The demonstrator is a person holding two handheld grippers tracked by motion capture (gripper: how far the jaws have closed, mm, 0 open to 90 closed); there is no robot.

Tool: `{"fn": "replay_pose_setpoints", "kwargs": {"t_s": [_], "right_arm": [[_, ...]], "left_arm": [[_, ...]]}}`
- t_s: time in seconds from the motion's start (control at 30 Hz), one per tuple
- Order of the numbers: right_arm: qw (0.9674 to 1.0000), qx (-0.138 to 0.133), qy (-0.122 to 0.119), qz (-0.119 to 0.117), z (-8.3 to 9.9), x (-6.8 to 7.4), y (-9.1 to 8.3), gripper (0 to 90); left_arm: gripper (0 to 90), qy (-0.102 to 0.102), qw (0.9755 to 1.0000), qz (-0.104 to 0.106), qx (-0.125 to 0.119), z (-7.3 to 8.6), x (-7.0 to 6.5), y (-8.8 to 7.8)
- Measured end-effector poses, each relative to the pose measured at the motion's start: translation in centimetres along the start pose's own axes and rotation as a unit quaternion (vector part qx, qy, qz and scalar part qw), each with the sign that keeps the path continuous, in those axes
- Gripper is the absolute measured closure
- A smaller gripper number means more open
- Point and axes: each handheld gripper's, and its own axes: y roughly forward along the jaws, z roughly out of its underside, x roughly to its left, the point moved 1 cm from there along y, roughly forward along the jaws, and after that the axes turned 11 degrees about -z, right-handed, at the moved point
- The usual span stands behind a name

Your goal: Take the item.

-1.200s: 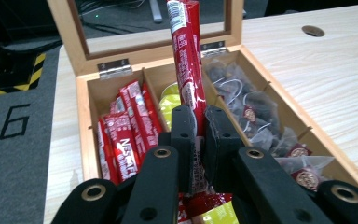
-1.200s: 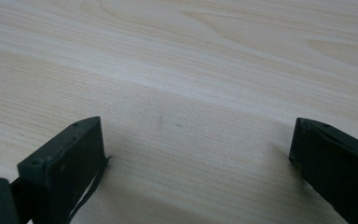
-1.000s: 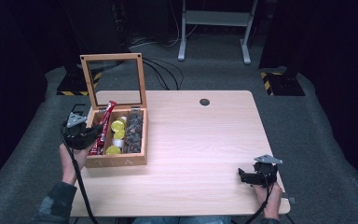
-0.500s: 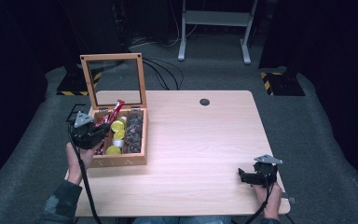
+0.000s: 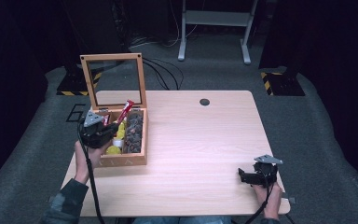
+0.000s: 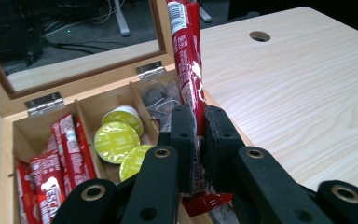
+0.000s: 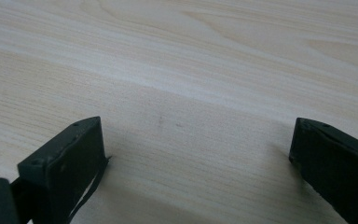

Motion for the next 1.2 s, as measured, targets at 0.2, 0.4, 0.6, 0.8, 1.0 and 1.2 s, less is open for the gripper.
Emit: {"fn": "replay_pose_setpoints", "kwargs": {"t_s": [0.2, 0.4, 0.6, 0.8, 1.0, 1.2], "right_arm": [[1.0, 0.0, -0.001, 0.0, 0.0, 0.0, 0.0, 2.5], [1.0, 0.0, -0.002, 0.0, 0.0, 0.0, 0.0, 2.5], [1.0, -0.001, -0.002, 0.0, 0.0, 0.0, 0.0, 2.5], [1.0, -0.001, -0.001, 0.0, 0.0, 0.0, 0.0, 2.5], [1.0, 0.0, -0.002, 0.0, 0.0, 0.0, 0.0, 2.5], [1.0, 0.0, -0.003, 0.001, 0.0, 0.0, 0.0, 2.5]], "left_arm": [[82.5, 0.004, 1.0, 0.009, 0.0, -0.1, -0.8, 0.4], [82.5, 0.013, 0.9997, 0.02, 0.002, -0.1, -1.7, 1.0], [82.5, 0.021, 0.9994, 0.027, 0.006, -0.1, -2.6, 1.5], [82.5, 0.023, 0.9991, 0.035, 0.008, -0.2, -3.4, 2.0], [82.5, 0.035, 0.9983, 0.046, 0.01, -0.5, -4.3, 2.5], [82.5, 0.035, 0.9977, 0.056, 0.014, -0.5, -5.3, 3.2]]}}
